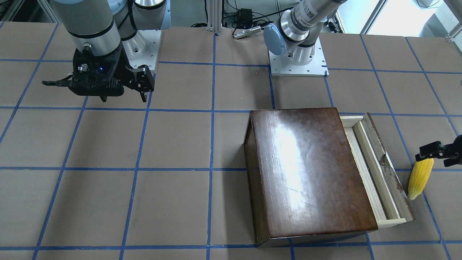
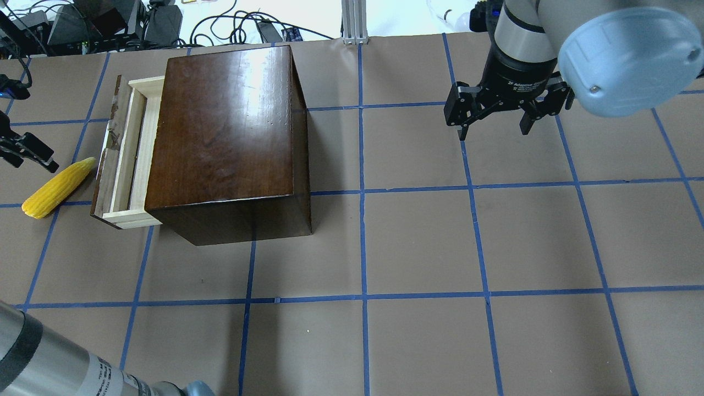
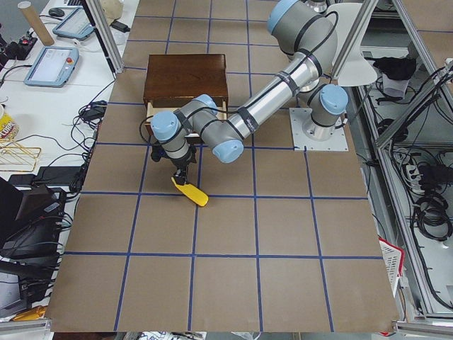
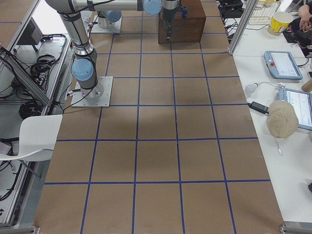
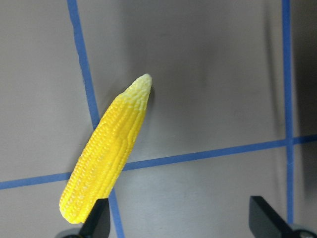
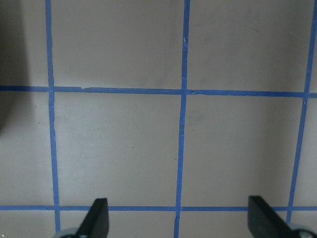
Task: Open drawer and put corn inside
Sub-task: 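Release the handle and move the left gripper over the yellow corn, then grasp the yellow corn with the left gripper and lift it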
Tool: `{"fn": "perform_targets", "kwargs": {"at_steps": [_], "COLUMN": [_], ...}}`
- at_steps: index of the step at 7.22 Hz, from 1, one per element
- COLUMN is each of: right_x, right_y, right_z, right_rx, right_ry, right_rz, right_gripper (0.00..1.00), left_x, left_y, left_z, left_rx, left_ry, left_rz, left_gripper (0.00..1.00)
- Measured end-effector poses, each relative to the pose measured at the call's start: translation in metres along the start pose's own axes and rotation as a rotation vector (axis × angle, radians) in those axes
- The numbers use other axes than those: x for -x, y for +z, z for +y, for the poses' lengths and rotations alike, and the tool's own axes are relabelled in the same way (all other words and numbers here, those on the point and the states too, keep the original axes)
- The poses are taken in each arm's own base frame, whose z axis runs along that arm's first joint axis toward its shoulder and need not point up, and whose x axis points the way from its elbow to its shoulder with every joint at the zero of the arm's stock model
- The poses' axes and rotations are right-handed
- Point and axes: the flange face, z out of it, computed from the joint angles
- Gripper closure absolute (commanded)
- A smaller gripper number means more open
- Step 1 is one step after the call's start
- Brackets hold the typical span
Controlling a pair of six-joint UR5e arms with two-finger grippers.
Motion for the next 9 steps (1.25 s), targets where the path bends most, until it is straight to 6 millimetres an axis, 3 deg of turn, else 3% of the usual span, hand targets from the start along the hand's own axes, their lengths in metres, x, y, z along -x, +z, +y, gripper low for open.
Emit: {"fn": "perform_targets", "kwargs": {"at_steps": [3, 5, 6, 8, 9], "right_x": [0.0, 0.0, 0.0, 0.0, 0.0], "right_y": [0.0, 0.0, 0.0, 0.0, 0.0], "right_z": [0.0, 0.0, 0.0, 0.0, 0.0], "right_rx": [0.0, 0.0, 0.0, 0.0, 0.0], "right_ry": [0.0, 0.0, 0.0, 0.0, 0.0], "right_rz": [0.0, 0.0, 0.0, 0.0, 0.0], "right_gripper": [0.0, 0.0, 0.0, 0.0, 0.0], "left_x": [0.036, 0.047, 0.046, 0.046, 0.047], "left_y": [0.052, 0.077, 0.085, 0.088, 0.087], "left_z": [0.005, 0.01, 0.011, 0.011, 0.011], "left_rx": [0.005, 0.012, 0.015, 0.011, 0.009], "left_ry": [0.116, 0.149, 0.152, 0.152, 0.153], "left_rz": [-0.004, 0.013, 0.021, 0.015, 0.012], "left_gripper": [0.0, 0.0, 0.2, 0.87, 1.0]}}
